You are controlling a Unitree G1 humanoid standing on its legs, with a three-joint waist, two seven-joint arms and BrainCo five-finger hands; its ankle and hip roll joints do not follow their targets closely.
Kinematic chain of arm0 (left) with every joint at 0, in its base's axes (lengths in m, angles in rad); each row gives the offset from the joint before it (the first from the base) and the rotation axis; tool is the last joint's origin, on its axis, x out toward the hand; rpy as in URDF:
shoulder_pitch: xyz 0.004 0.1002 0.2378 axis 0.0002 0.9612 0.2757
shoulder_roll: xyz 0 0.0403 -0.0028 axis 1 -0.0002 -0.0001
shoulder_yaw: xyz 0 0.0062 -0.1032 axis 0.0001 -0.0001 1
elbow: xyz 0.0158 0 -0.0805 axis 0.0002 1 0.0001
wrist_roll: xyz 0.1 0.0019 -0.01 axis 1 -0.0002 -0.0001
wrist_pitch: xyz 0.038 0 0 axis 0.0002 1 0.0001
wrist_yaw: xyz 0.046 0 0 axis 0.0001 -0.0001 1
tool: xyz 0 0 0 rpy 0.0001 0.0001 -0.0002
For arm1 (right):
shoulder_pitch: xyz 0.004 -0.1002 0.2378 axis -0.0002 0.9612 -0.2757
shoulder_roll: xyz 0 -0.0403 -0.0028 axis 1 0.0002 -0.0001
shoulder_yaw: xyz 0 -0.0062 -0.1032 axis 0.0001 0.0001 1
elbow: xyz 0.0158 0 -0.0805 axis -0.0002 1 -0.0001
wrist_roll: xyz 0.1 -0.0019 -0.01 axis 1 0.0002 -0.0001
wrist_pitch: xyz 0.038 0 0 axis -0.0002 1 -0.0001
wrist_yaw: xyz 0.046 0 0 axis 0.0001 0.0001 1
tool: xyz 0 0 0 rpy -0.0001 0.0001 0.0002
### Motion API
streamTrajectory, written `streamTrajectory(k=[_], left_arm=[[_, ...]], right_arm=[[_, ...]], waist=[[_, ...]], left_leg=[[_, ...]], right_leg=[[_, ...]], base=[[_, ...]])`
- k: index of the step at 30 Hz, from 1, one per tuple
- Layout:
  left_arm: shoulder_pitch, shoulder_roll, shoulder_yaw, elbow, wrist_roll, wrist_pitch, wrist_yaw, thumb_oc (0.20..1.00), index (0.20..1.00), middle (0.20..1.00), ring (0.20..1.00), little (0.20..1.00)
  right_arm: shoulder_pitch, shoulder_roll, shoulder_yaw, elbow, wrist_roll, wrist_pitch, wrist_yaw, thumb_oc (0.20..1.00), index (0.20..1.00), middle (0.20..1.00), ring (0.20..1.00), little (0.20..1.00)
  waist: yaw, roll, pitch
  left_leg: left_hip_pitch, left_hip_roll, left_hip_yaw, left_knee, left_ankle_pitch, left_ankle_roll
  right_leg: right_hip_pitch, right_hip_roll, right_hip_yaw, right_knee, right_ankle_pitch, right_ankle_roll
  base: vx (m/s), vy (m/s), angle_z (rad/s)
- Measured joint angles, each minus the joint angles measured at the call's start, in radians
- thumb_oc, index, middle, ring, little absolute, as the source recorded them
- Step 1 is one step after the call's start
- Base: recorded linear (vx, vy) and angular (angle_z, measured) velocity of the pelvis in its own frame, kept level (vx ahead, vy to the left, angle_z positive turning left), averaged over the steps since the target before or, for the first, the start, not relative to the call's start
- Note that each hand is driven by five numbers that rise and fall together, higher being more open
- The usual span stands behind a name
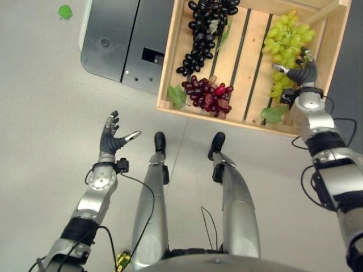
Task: Pick up the fruits from the basket on one side to the basket on the other side
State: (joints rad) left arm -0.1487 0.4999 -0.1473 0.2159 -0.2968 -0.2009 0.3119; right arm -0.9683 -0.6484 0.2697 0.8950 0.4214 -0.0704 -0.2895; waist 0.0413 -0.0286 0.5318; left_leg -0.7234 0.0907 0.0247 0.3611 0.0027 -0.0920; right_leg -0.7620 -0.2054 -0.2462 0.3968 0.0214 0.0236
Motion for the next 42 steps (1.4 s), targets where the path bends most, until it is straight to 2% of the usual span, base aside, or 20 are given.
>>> streamTrajectory(k=[5,6,8,16,22,33,34,35,42], left_arm=[[-0.004,0.003,-0.001,0.000,0.000,0.000,0.000,1.000,1.000,1.000,1.000,1.000],[-0.004,0.002,-0.001,0.000,0.000,0.000,0.000,1.000,1.000,1.000,1.000,1.000],[-0.004,0.002,-0.003,0.001,0.000,0.000,0.000,1.000,1.000,1.000,1.000,1.000],[-0.007,0.001,-0.011,0.001,-0.001,0.000,-0.001,1.000,1.000,1.000,1.000,1.000],[-0.021,0.001,-0.020,0.001,-0.001,0.000,-0.001,1.000,1.000,1.000,1.000,1.000],[-0.021,0.002,-0.028,0.001,0.000,0.001,-0.009,1.000,1.000,1.000,1.000,1.000],[-0.021,0.002,-0.027,0.001,0.000,0.002,-0.009,1.000,1.000,1.000,1.000,1.000],[-0.021,0.002,-0.027,0.001,0.000,0.003,-0.009,1.000,1.000,1.000,1.000,1.000],[-0.024,0.003,-0.026,0.002,0.000,0.012,-0.015,1.000,1.000,1.000,1.000,1.000]], right_arm=[[-0.019,-0.006,0.037,0.002,-0.011,0.017,0.032,1.000,1.000,1.000,1.000,1.000],[-0.024,-0.005,0.046,0.002,-0.017,0.017,0.039,0.840,0.840,0.840,0.840,0.840],[-0.040,-0.001,0.079,0.002,-0.019,0.018,0.052,0.200,0.200,0.200,0.200,0.200],[-0.082,-0.001,0.092,-0.021,-0.039,0.017,0.076,0.200,0.200,0.200,0.200,0.200],[-0.066,0.037,0.105,-0.077,-0.040,0.019,0.112,0.200,0.200,0.200,0.200,0.200],[-0.027,0.088,0.105,-0.113,-0.038,0.024,0.132,0.200,0.200,0.200,0.200,0.200],[-0.016,0.088,0.105,-0.124,-0.038,0.030,0.132,0.677,0.677,0.677,0.677,0.677],[-0.008,0.088,0.105,-0.134,-0.038,0.032,0.132,1.000,1.000,1.000,1.000,1.000],[0.044,0.051,0.103,-0.227,-0.061,0.035,0.144,1.000,1.000,1.000,1.000,1.000]], waist=[[0.001,0.003,0.000],[0.002,0.003,0.000],[0.002,0.003,0.000],[0.004,0.006,0.000],[0.029,0.009,0.000],[0.033,0.009,0.000],[0.033,0.010,0.001],[0.032,0.010,0.001],[0.034,0.011,0.001]], left_leg=[[0.003,0.000,-0.004,-0.015,0.010,0.004],[0.005,-0.001,-0.004,-0.020,0.015,0.004],[0.009,0.000,-0.005,-0.030,0.020,0.003],[0.014,0.000,-0.006,-0.036,0.030,-0.006],[0.035,-0.005,-0.012,-0.038,0.029,-0.006],[0.071,-0.009,-0.028,-0.054,0.035,-0.004],[0.082,-0.010,-0.029,-0.068,0.041,-0.005],[0.087,-0.009,-0.031,-0.075,0.044,-0.006],[0.145,-0.009,-0.048,-0.130,0.059,-0.010]], right_leg=[[0.000,-0.005,-0.008,0.010,-0.009,0.001],[0.000,-0.006,-0.008,0.010,-0.009,0.001],[0.000,-0.005,-0.008,0.010,-0.008,0.001],[0.001,-0.002,-0.010,0.011,-0.006,-0.008],[0.026,-0.004,-0.011,0.010,-0.007,-0.007],[0.069,-0.006,-0.018,0.002,-0.010,-0.003],[0.081,-0.006,-0.023,-0.006,-0.010,-0.003],[0.086,-0.005,-0.026,-0.009,-0.010,-0.003],[0.148,-0.002,-0.055,-0.044,-0.011,0.000]], base=[[-0.01,-0.004,0.07],[0.00,0.000,0.00],[0.00,0.000,0.00],[0.00,0.000,0.00],[-0.01,-0.004,0.02],[-0.01,-0.006,0.04],[0.00,-0.017,0.07],[0.00,-0.022,0.08],[0.01,-0.015,0.07]])
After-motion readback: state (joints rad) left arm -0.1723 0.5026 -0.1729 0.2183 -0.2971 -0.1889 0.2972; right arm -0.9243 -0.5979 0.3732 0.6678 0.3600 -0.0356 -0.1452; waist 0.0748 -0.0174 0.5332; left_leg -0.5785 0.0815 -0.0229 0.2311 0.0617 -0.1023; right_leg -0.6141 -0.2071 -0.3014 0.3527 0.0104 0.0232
